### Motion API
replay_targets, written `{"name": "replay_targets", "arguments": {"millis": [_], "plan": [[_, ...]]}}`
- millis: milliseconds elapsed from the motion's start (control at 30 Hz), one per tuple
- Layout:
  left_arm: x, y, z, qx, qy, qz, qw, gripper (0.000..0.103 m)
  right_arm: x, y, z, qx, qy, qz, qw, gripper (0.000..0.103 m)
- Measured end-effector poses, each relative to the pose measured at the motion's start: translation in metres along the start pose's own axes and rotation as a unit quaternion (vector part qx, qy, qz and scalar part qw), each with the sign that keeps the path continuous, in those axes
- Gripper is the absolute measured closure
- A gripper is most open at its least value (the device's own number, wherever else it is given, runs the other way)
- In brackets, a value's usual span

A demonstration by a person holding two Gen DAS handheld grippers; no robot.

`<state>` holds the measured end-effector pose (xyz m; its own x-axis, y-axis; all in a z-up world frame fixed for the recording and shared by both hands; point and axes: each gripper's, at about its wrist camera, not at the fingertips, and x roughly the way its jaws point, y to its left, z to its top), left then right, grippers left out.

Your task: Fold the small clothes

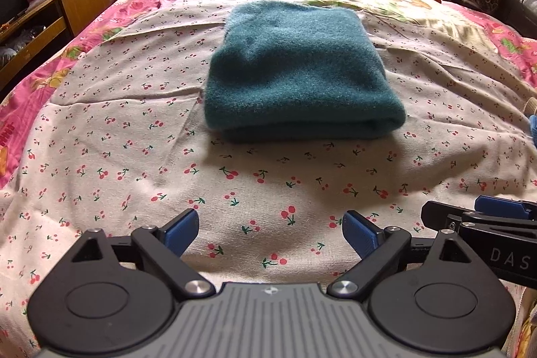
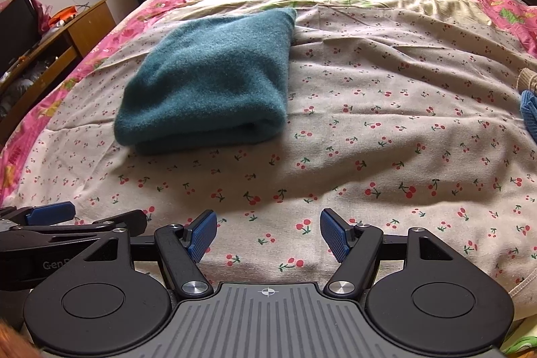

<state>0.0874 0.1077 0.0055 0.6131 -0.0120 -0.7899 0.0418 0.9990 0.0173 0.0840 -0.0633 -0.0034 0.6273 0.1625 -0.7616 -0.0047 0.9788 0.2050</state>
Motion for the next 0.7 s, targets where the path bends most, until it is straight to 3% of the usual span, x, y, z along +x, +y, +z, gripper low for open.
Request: {"name": "replay_targets", "arguments": {"millis": [700], "plan": [[-0.0046,-0.0012,-0.0026,0.004,-0.014,0.014,0.9998,0.001,-0.0003,0.0015,-0.0015,-0.006,-0.003,-0.005,1.000,0.034]]}}
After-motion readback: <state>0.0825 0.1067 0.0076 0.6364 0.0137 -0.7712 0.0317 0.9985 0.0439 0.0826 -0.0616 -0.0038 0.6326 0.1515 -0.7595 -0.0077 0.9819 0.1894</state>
